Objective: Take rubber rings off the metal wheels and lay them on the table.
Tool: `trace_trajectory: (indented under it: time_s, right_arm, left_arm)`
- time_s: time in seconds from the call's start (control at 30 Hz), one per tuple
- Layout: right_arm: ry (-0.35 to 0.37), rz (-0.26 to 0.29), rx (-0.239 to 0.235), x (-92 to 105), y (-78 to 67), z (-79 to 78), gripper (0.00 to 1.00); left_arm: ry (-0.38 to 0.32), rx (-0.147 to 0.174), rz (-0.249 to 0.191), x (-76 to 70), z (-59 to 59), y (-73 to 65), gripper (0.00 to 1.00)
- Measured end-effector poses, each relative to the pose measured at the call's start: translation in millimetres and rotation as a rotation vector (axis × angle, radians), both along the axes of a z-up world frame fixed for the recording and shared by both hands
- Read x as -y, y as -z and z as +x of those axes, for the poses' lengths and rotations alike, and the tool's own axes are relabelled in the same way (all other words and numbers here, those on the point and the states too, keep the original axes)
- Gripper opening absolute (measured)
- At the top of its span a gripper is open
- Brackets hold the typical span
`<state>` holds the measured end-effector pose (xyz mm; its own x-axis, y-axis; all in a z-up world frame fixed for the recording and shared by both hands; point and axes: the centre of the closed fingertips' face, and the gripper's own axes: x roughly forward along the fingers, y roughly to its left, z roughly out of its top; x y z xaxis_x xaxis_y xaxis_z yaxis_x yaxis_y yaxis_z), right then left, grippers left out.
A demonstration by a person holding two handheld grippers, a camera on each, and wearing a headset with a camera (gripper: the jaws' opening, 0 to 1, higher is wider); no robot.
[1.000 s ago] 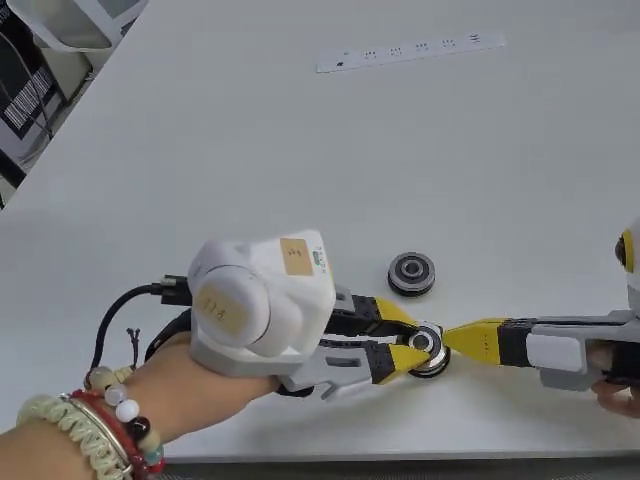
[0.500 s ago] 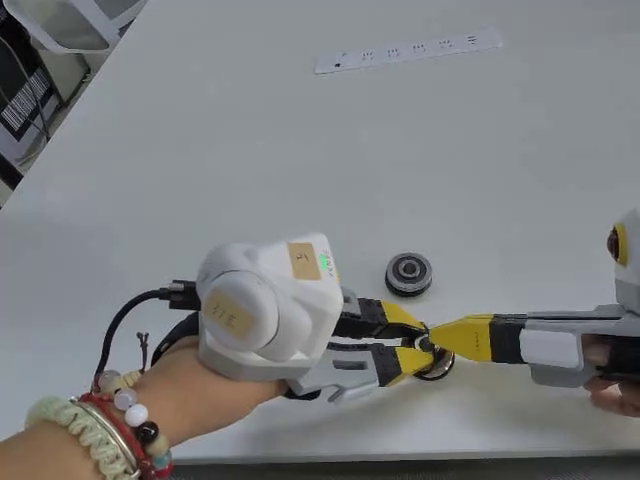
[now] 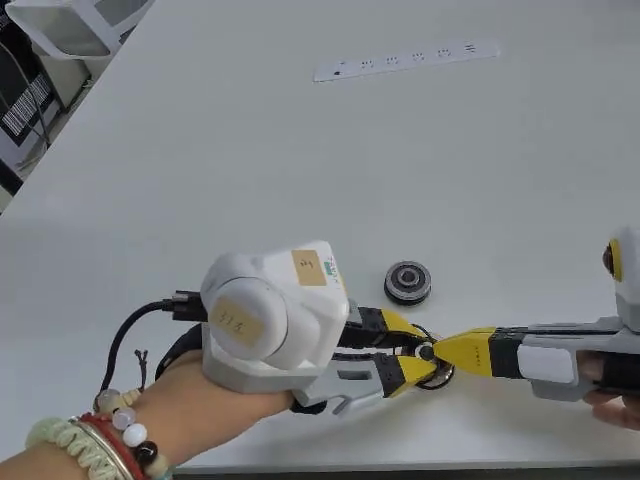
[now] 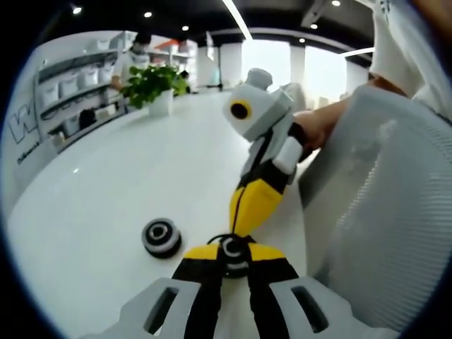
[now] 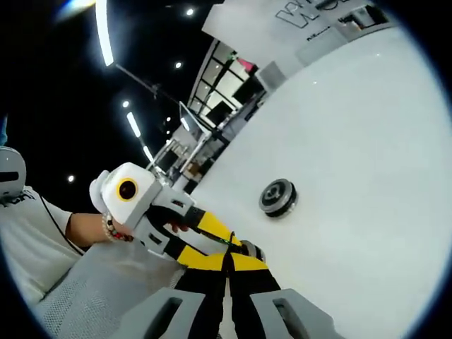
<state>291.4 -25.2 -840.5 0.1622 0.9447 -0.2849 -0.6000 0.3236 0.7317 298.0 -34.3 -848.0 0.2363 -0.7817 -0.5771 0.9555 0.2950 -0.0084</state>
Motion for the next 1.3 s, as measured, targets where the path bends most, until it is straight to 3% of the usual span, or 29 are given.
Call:
trace_trajectory:
  time_s: [0.17,0.2,0.3,0.47,0.7,0.87,1.03,1.13,1.3]
  right_arm:
    - [-0.004,-0.009,0.001,0.4,-0.9,-2.1,0.00]
    - [-0.005,-0.010,0.000,0.8,-1.3,-2.5,0.00]
    - [-0.004,-0.032,0.005,3.6,0.4,-4.3,0.00]
    - [0.014,-0.046,0.009,9.3,-2.7,-5.8,0.00]
    - [0.025,-0.057,0.027,19.1,-11.5,-13.0,0.00]
    - [0.057,-0.039,0.030,26.1,-23.6,-14.6,0.00]
    - [0.080,-0.030,0.038,30.8,-35.0,-15.7,0.00]
    - [0.088,-0.025,0.030,32.3,-42.2,-14.2,0.00]
    - [0.086,-0.038,0.063,34.4,-52.3,-10.0,0.00]
  left_arm:
    - [0.015,0.006,0.020,-0.3,-1.4,-3.8,0.15]
    - [0.021,-0.001,0.017,-0.1,-2.2,-5.4,0.14]
    - [0.020,-0.070,-0.031,3.3,-8.5,-12.8,0.18]
    - [0.034,-0.069,-0.035,3.1,-13.5,-22.5,0.25]
    - [0.050,-0.025,-0.067,3.6,-14.1,-49.6,0.34]
    - [0.031,0.027,-0.082,-4.7,-9.7,-72.4,0.42]
    - [-0.015,0.049,-0.092,-23.5,-8.8,-87.3,0.51]
    - [-0.051,0.068,-0.071,-41.1,-9.6,-91.0,0.57]
    - [-0.110,0.078,-0.063,-66.9,-16.0,-100.6,0.65]
